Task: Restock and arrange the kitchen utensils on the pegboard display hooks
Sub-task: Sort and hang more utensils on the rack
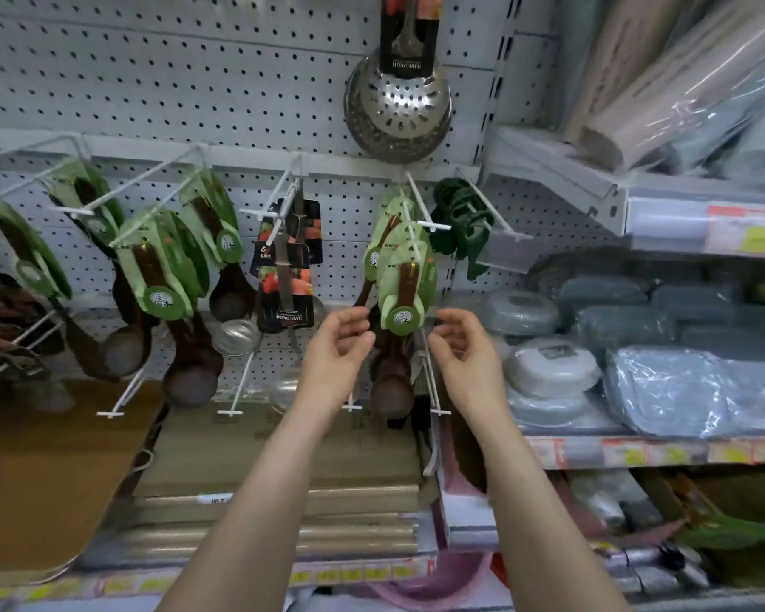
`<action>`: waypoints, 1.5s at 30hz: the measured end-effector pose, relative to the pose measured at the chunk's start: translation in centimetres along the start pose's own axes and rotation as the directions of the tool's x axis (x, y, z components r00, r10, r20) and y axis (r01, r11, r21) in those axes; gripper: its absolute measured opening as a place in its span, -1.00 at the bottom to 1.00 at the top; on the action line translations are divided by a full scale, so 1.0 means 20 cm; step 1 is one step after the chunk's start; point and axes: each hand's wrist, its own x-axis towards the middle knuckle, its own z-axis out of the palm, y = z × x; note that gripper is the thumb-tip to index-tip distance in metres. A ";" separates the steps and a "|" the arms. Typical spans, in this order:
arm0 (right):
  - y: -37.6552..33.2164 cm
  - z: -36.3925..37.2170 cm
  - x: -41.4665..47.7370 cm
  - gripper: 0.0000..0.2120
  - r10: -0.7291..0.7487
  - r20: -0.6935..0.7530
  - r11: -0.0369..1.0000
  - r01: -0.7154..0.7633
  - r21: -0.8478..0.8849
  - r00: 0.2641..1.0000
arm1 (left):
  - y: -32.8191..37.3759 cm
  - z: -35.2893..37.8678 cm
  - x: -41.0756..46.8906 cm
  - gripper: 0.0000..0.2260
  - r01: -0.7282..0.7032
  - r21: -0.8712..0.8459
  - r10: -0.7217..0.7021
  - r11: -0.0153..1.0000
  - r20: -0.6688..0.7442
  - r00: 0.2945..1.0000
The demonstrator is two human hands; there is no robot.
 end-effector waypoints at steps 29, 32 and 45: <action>0.37 0.46 0.30 -0.59 0.377 0.092 0.898 -0.388 0.209 0.921 | -0.29 0.07 0.53 -0.46 0.112 0.244 -0.136 0.963 0.085 0.987; 0.38 0.49 0.31 -0.64 0.403 0.046 0.895 -0.404 0.190 0.914 | -0.30 0.07 0.58 -0.45 0.122 0.254 -0.152 0.959 0.103 0.983; 0.48 0.47 0.26 -0.79 0.330 -0.131 0.944 -0.323 0.071 0.935 | -0.42 0.08 0.71 -0.61 0.076 0.284 -0.123 0.956 0.149 0.981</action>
